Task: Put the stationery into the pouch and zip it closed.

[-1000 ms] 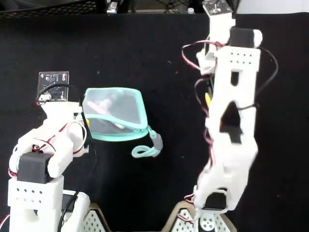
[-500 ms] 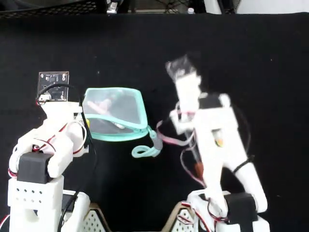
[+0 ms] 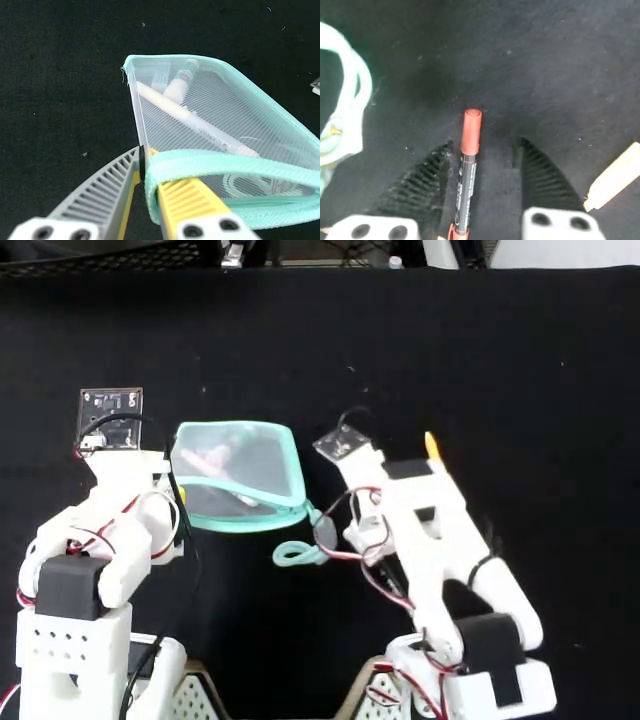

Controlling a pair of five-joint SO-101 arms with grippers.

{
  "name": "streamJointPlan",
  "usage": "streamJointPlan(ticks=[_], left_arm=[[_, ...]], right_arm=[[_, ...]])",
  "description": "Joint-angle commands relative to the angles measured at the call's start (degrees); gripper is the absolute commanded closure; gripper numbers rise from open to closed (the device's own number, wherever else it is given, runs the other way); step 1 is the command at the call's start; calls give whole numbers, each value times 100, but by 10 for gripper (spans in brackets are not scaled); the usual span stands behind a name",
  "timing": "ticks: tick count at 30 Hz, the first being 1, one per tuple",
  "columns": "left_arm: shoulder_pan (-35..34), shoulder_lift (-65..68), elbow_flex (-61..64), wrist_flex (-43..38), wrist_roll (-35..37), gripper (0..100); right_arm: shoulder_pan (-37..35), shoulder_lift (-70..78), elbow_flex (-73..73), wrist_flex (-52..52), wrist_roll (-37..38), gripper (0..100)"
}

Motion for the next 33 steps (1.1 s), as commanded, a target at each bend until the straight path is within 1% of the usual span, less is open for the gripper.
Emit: streamJointPlan(ticks=[1,5,10,19,20,21,23,26,29,33], left_arm=[[-22,-70,-31,-70,-9,970],[-22,-70,-31,-79,-9,970],[-22,-70,-31,-70,-9,970],[-22,-70,-31,-70,-9,970],[-22,-70,-31,-70,-9,970],[-22,-70,-31,-70,-9,970],[-22,-70,-31,-70,-9,970],[-22,-70,-31,-70,-9,970],[-22,-70,-31,-70,-9,970],[-22,-70,-31,-70,-9,970]], right_arm=[[-44,101,-435,185,35,799],[-193,251,-418,193,26,825],[-677,505,-356,141,0,828],[-580,1253,-409,-343,35,830],[-571,1314,-409,-387,35,842],[-563,1367,-409,-440,35,877],[-563,1393,-409,-545,0,991],[-563,1235,-400,-448,0,988],[-563,760,-374,-202,0,987],[-563,-716,-488,677,-9,987]])
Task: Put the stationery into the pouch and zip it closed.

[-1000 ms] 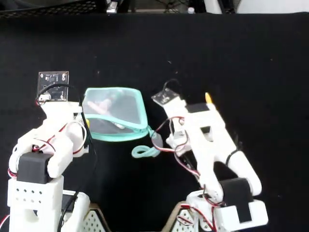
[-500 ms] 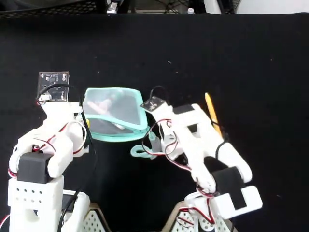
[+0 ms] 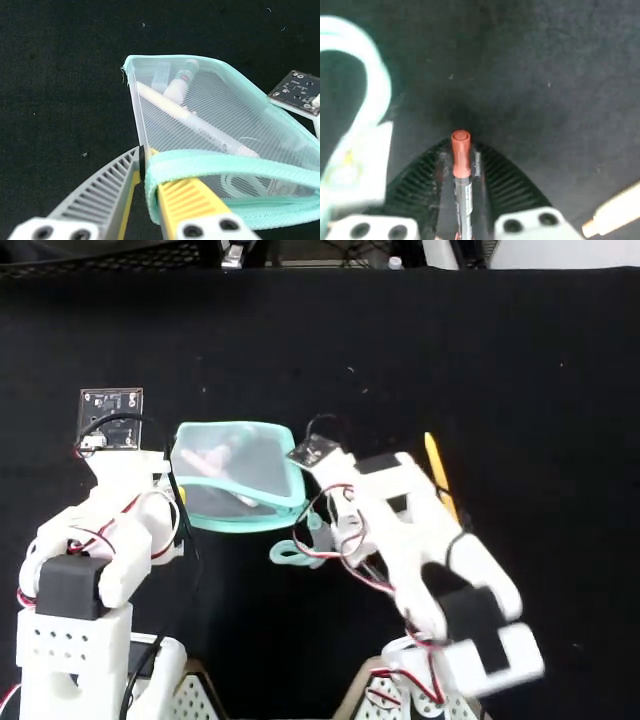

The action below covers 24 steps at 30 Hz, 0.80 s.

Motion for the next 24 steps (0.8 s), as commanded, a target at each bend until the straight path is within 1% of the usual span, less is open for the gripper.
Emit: streamJointPlan(ticks=[1,6,8,10,13,15,18,20,24], left_arm=[[-13,-70,-31,-70,-9,970],[13,-70,-31,-70,-9,970],[13,-70,-31,-70,-9,970],[13,-70,-31,-70,-9,970],[13,-70,-31,-70,-9,970],[13,-70,-31,-70,-9,970],[13,-70,-31,-70,-9,970],[13,-70,-31,-70,-9,970],[13,-70,-31,-70,-9,970]], right_arm=[[9,-1587,-242,826,9,987],[0,-3996,-998,2066,9,987],[-18,-4796,-1385,2268,-9,987],[-35,-5481,-1736,2207,-343,987],[-79,-6281,-2097,1635,-1152,986],[-448,-6703,-2167,958,-1486,986],[-1424,-7055,-2158,105,-1723,986],[-1934,-7020,-2167,-167,-1837,986],[-2004,-6686,-2158,-246,-1881,984]])
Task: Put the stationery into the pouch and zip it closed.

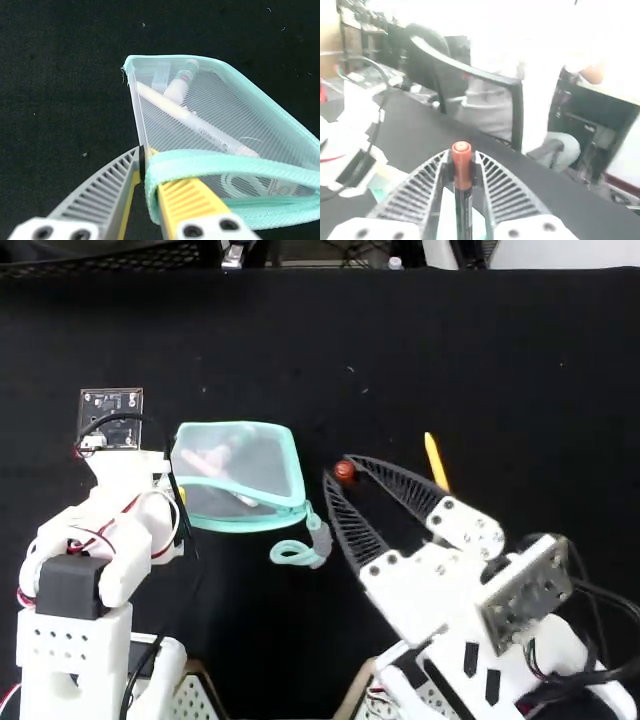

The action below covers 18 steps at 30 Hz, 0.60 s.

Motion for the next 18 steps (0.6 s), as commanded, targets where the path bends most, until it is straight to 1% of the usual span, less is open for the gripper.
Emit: streamJointPlan(ticks=[1,3,5,7,10,12,15,18], left_arm=[[13,-70,-31,-70,-9,970],[13,-70,-31,-70,-9,970],[13,-70,-31,-70,-9,970],[13,-70,-31,-70,-9,970],[13,-70,-31,-70,-9,970],[13,-70,-31,-79,-9,970],[13,-70,-31,-88,-9,970],[13,-70,-31,-88,-9,970]], right_arm=[[-229,312,-215,-220,-79,984],[-554,444,-224,-255,-53,985],[-958,549,-207,-413,-88,986],[-1204,629,-207,-668,-88,986],[-1275,743,-198,-888,-88,986],[-1495,769,-66,-1055,-97,986],[-1758,787,479,-1530,-70,986],[-1802,804,1138,-2180,-53,986]])
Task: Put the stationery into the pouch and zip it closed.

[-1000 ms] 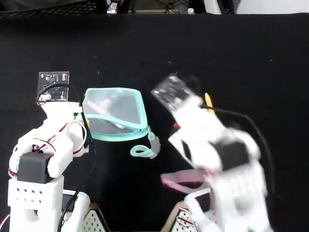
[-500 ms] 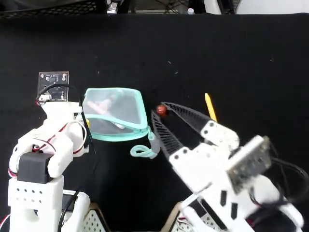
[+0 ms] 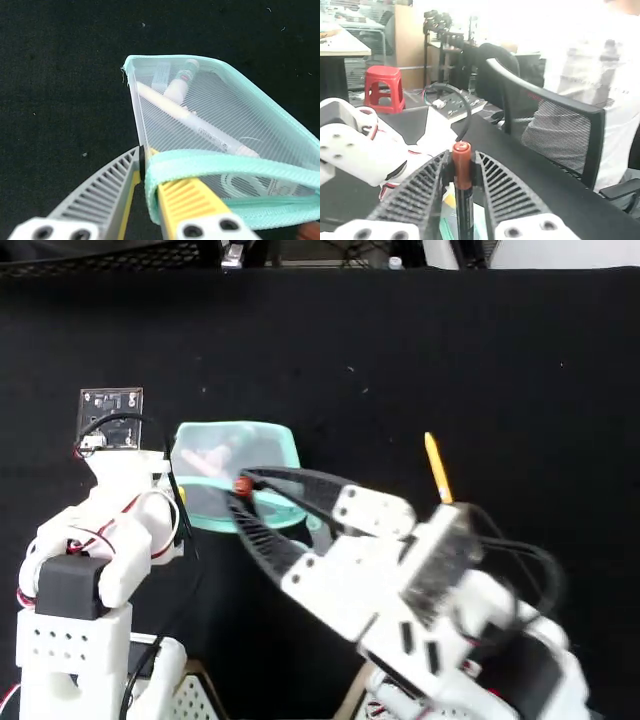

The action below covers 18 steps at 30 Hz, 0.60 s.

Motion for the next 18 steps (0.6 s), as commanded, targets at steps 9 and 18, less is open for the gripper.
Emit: streamJointPlan(ticks=[9,18], left_arm=[[13,-70,-31,-70,-9,970],[13,-70,-31,-70,-9,970]], right_arm=[[-79,92,1587,-1459,668,986],[334,48,2352,-1451,1116,986]])
